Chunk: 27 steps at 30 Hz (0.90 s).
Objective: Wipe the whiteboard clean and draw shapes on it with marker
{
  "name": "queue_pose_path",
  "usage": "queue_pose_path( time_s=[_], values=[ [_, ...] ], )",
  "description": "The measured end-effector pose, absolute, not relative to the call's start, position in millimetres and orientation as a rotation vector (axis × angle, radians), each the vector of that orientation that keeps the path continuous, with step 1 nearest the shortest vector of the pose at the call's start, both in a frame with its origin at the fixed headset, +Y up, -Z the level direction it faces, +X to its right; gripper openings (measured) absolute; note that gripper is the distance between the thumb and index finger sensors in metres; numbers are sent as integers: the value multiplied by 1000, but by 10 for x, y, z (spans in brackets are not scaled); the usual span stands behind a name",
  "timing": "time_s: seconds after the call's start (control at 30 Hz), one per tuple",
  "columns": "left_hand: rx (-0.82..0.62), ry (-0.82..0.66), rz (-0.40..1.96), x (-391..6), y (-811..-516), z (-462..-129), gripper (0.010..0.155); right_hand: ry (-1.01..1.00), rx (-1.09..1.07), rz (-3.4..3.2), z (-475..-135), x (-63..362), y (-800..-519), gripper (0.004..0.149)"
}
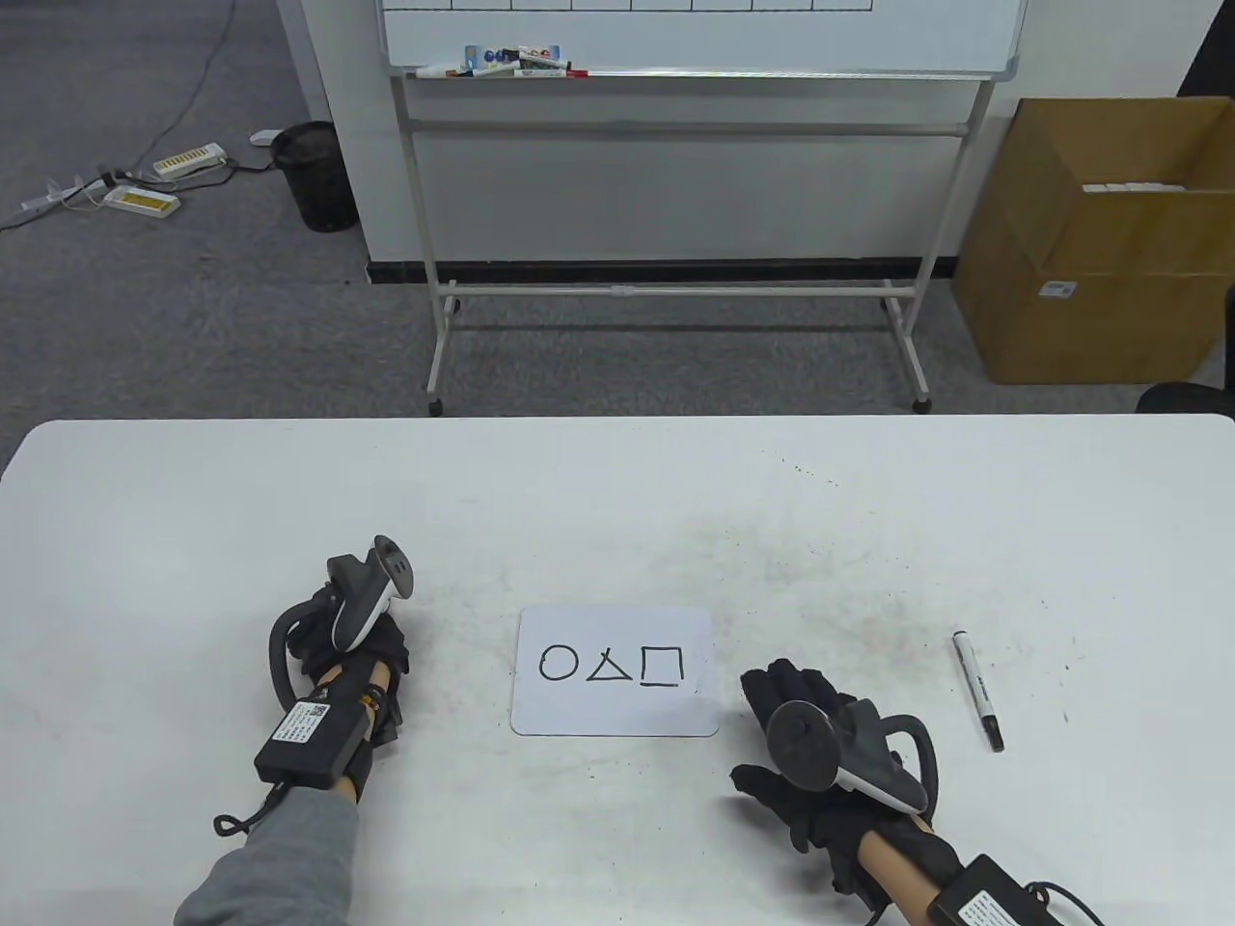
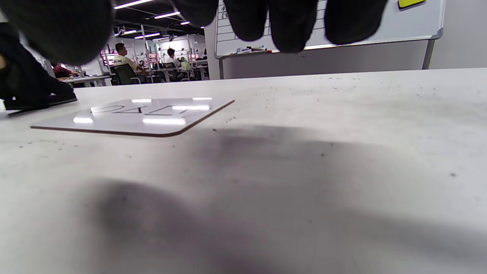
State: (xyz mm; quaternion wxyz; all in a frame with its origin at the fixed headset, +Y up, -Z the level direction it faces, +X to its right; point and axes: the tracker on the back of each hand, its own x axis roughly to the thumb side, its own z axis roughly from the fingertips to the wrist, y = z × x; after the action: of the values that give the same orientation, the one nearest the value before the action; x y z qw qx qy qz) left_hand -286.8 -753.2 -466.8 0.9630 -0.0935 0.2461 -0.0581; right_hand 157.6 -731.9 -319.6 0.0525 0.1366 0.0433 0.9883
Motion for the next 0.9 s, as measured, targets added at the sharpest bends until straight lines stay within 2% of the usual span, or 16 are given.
queue_pose_path(
  time_s=[0.1, 0.23, 0.37, 0.57, 0.73, 0.9],
  values=[
    [-185, 491, -137, -2814, -7477, -4685, 58, 129, 399, 3025, -3276, 1534, -7335, 93],
    [-136, 400, -78, -2585, -7298, -4674, 58, 169, 382, 3089, -3436, 1413, -7374, 94],
    [-76, 198, -54, -2152, -7084, -4534, 59, 293, 330, 3095, -3628, 1296, -7481, 95],
    [-5, -64, -94, -1568, -6932, -4236, 60, 486, 309, 3145, -3905, 1163, -7670, 99],
    [40, -175, -78, -1305, -6946, -4087, 59, 514, 289, 3086, -3990, 1155, -7717, 102],
    [18, -294, -64, -1077, -7058, -4028, 59, 573, 278, 3060, -4000, 1195, -7755, 97]
  ],
)
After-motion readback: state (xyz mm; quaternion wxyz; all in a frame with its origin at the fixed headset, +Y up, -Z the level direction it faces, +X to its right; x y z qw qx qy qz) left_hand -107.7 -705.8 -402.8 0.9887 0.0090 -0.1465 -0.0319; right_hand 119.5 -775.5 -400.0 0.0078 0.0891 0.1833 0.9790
